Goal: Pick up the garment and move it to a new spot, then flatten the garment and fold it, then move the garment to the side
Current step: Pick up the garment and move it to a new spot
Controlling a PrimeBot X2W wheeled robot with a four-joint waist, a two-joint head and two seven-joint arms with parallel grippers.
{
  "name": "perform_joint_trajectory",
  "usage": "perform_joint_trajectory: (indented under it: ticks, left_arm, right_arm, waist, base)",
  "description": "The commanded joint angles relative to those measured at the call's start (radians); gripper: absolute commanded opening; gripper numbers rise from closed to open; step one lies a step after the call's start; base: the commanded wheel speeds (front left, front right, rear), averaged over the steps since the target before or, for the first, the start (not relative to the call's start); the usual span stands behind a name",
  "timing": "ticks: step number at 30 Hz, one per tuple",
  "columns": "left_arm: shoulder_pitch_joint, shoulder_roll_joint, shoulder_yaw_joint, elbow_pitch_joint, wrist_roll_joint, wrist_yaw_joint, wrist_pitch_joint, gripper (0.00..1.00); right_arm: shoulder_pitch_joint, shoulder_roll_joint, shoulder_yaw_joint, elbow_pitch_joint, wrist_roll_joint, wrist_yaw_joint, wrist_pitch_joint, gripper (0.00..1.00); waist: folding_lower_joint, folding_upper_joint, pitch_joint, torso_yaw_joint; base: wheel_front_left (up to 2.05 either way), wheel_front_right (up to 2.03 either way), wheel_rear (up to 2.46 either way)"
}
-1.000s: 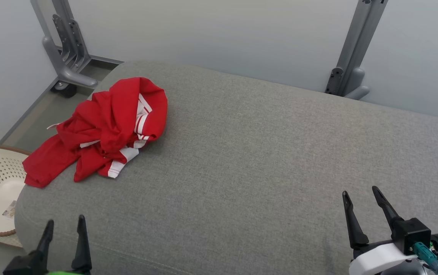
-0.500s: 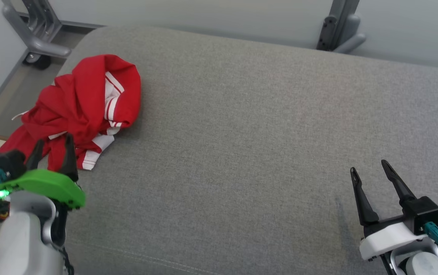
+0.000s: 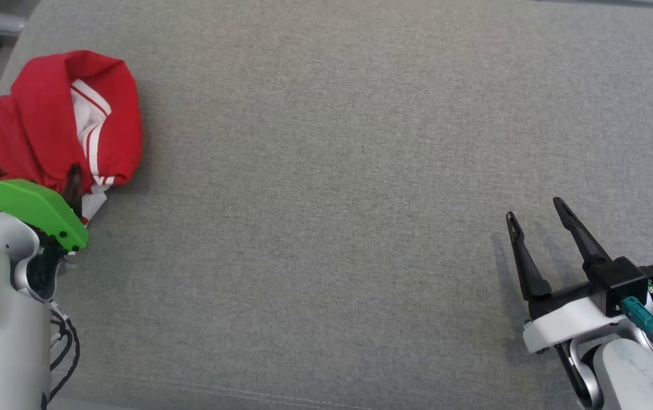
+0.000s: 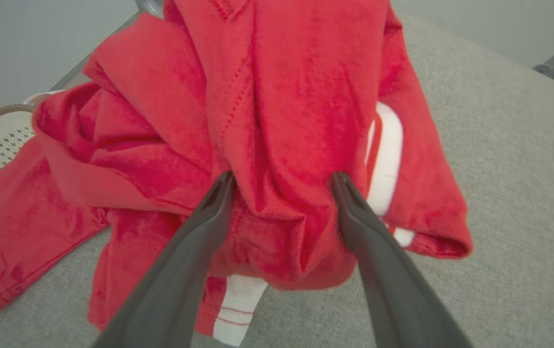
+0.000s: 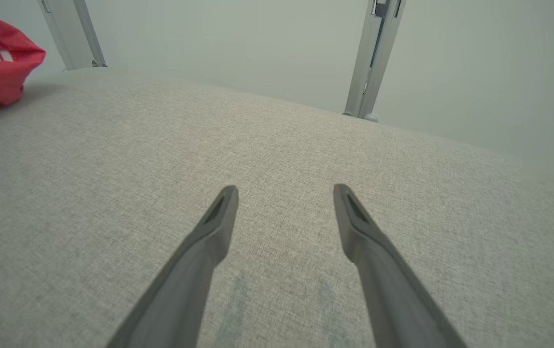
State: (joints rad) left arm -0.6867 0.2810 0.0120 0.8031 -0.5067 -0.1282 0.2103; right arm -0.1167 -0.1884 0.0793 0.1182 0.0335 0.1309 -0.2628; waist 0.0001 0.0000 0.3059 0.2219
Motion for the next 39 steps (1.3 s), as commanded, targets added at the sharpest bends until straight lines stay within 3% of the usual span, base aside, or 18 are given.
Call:
perform_joint_trajectory:
  ticks: [1, 4, 12, 20, 27, 39]
  left_arm:
    - [-0.019, 0.006, -0.004, 0.023, 0.002, 0.001, 0.004, 0.68]
    - [-0.035, 0.016, -0.013, 0.079, 0.008, 0.001, -0.006, 0.00]
    - [-0.065, 0.012, 0.011, 0.124, -0.042, -0.002, -0.089, 0.00]
    - [-0.055, 0.009, -0.034, -0.013, -0.015, -0.003, -0.156, 0.00]
    - [-0.014, -0.019, -0.093, -0.238, -0.001, -0.001, -0.121, 0.00]
    - [0.129, -0.150, -0.308, -0.920, -0.027, 0.015, 0.103, 0.00]
  right_arm:
    - [-0.020, 0.002, -0.001, 0.001, 0.003, 0.000, -0.004, 1.00]
    - [-0.026, 0.008, -0.007, 0.001, 0.005, 0.000, -0.004, 1.00]
    - [-0.010, 0.024, -0.012, 0.013, 0.007, 0.000, -0.004, 1.00]
    - [0.021, 0.065, 0.000, 0.031, 0.015, 0.000, -0.004, 1.00]
    - [0.040, 0.090, 0.000, 0.039, 0.021, 0.000, -0.004, 1.00]
    - [0.071, 0.119, -0.019, 0.041, 0.030, 0.000, -0.004, 1.00]
  waist:
    - [-0.0001, 0.0000, 0.031, -0.039]
    - [-0.0001, 0.0000, 0.027, -0.049]
    - [-0.0001, 0.0000, -0.025, -0.050]
    - [-0.0001, 0.0000, -0.116, -0.059]
    - [-0.0001, 0.0000, -0.172, -0.098]
    - [-0.0001, 0.0000, -0.204, -0.242]
  base:
    - [0.00, 0.00, 0.00]
    - [0.00, 0.00, 0.00]
    - [0.00, 0.00, 0.00]
    - [0.00, 0.00, 0.00]
    - [0.00, 0.00, 0.00]
    - [0.00, 0.00, 0.00]
